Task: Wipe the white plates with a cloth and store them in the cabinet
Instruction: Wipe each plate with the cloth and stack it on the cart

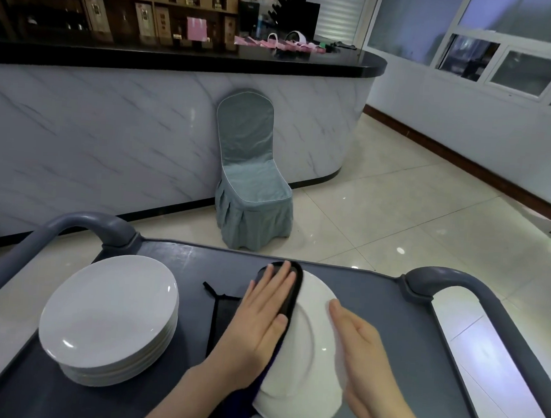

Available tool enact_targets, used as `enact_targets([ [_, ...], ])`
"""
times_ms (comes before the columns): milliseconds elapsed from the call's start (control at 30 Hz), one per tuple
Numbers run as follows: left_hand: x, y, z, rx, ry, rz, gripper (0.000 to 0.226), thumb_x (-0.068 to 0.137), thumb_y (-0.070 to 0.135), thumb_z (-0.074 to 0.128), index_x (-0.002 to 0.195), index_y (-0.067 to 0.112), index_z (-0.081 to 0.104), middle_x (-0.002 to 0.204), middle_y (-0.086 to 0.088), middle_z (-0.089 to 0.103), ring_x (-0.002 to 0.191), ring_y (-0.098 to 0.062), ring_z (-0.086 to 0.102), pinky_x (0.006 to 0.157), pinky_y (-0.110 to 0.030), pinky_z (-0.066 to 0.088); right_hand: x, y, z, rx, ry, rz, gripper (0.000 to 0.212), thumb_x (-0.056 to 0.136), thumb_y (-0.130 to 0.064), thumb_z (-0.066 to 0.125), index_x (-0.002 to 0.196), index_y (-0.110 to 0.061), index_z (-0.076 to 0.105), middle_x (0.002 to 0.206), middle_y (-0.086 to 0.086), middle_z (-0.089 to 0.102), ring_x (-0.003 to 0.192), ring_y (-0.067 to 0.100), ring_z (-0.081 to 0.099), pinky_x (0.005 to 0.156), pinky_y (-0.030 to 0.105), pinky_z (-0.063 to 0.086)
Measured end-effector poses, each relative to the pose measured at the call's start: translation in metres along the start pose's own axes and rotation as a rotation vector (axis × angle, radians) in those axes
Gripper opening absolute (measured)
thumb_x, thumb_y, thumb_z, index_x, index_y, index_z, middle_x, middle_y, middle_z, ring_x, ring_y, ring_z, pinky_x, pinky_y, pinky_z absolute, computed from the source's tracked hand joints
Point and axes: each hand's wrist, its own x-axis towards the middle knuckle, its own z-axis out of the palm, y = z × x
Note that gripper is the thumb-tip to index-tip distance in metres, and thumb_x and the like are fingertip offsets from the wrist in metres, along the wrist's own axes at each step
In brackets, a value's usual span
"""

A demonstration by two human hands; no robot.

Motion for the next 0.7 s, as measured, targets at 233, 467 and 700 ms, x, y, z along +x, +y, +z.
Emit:
enact_targets([
  [233, -0.007, -0.011, -0.007, -0.106, 0.013, -0.109, 0.061, 0.099, 0.014, 0.032, 0.153, 0.038, 0.014, 0.160, 0.027, 0.005, 0.149, 0.000, -0.002, 0.123, -0.040, 0.002, 0.005, -0.004, -0.009, 0.014, -0.066, 0.052, 0.036, 0.097, -0.033, 0.056, 0.099, -0.005, 0.077, 0.105, 0.018, 0.075, 0.099, 0.030, 0.072, 0.078, 0.034, 0.059],
  [467, -0.020, -0.020, 0.006, -0.128, 0.039, -0.215, 0.059, 0.098, 0.026, 0.027, 0.152, 0.042, 0.009, 0.159, 0.030, 0.001, 0.148, 0.002, -0.007, 0.123, -0.039, -0.001, 0.014, -0.002, -0.012, 0.050, -0.093, 0.114, 0.040, 0.087, -0.037, 0.063, 0.095, 0.000, 0.077, 0.099, 0.020, 0.075, 0.085, 0.029, 0.072, 0.070, 0.033, 0.057],
  [700, -0.009, -0.024, -0.006, -0.150, 0.104, -0.182, 0.056, 0.099, 0.019, 0.030, 0.152, 0.036, 0.020, 0.159, 0.027, 0.011, 0.148, 0.002, 0.002, 0.122, -0.030, 0.000, 0.028, -0.005, -0.005, 0.132, -0.056, 0.112, 0.039, 0.082, -0.042, 0.065, 0.097, -0.008, 0.079, 0.103, 0.018, 0.075, 0.090, 0.030, 0.074, 0.067, 0.033, 0.059],
])
